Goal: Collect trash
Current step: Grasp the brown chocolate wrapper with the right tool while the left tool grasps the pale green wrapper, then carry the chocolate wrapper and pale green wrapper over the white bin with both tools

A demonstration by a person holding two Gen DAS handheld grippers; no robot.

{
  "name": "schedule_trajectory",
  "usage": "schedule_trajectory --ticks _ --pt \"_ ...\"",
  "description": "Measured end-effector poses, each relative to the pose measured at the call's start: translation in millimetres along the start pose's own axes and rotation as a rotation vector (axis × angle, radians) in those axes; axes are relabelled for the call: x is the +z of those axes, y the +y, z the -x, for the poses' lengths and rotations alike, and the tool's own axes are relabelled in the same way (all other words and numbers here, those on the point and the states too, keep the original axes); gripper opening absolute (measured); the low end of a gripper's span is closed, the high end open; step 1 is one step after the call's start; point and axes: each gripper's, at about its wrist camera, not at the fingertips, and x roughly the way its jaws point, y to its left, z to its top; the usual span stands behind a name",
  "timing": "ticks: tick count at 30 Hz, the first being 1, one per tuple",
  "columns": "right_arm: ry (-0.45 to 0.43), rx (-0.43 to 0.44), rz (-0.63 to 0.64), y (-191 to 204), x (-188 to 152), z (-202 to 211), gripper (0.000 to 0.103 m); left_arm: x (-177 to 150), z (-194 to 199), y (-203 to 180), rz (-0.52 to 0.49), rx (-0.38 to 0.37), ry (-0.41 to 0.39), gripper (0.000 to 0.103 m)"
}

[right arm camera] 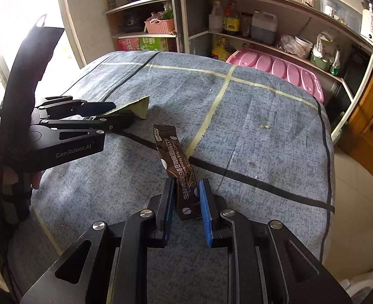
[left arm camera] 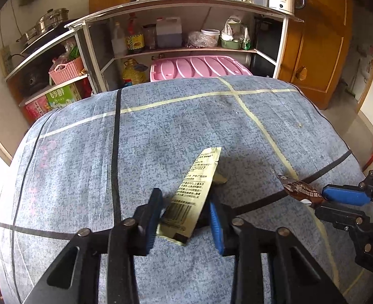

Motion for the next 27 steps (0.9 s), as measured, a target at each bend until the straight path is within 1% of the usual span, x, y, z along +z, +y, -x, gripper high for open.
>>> schedule_trajectory --ticks 2,4,9,10,13,15,19,27 --pt "-0.006 0.001 -0.006 0 -1 2 0.021 0 1 -1 0.003 0.003 0.002 0.021" --pt "-0.015 0.006 -0.016 0 -2 5 0.021 0 2 -2 0.004 0.009 0.006 0.02" --pt "-0.038 0.011 -0.034 0 -5 17 0.021 -6 15 -2 0.032 -0.017 0.003 0.019" --pt "-0.043 0.015 -0.039 1 -6 21 0.021 -8 20 -3 0.04 -0.031 -0.002 0.019" --pt "-0.069 0.021 -0.056 1 -10 34 0.021 -12 41 -11 0.029 -0.032 -0.032 0.019" --pt "-0.088 0.03 -0.063 2 -13 45 0.021 -15 55 -18 0.029 -0.05 -0.052 0.019" --pt "-0.119 0.028 -0.067 5 -21 69 0.021 -19 83 -36 0.005 -0.049 -0.087 0.019" --pt "-0.191 -0.002 -0.093 4 -46 127 0.021 -28 137 -79 -0.032 -0.097 -0.155 0.019"
